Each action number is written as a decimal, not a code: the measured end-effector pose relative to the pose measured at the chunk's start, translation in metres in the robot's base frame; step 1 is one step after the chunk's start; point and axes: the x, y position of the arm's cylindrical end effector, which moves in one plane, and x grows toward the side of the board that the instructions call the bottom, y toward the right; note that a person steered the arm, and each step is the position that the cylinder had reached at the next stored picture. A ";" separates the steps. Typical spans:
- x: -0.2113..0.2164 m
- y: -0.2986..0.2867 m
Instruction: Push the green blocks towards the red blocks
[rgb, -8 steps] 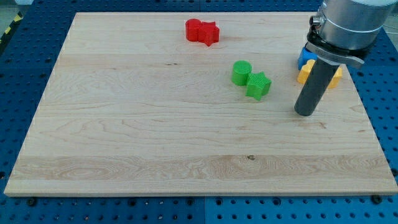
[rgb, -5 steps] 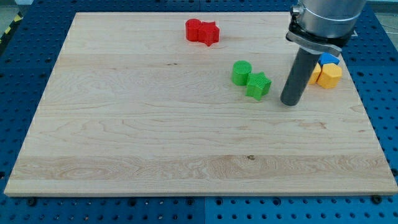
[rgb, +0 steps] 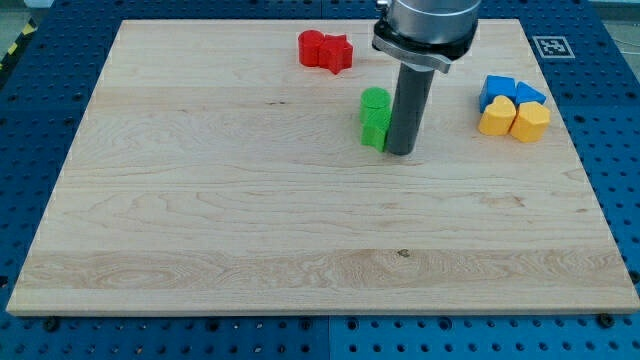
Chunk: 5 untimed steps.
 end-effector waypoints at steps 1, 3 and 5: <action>-0.017 -0.003; -0.052 -0.003; -0.082 0.000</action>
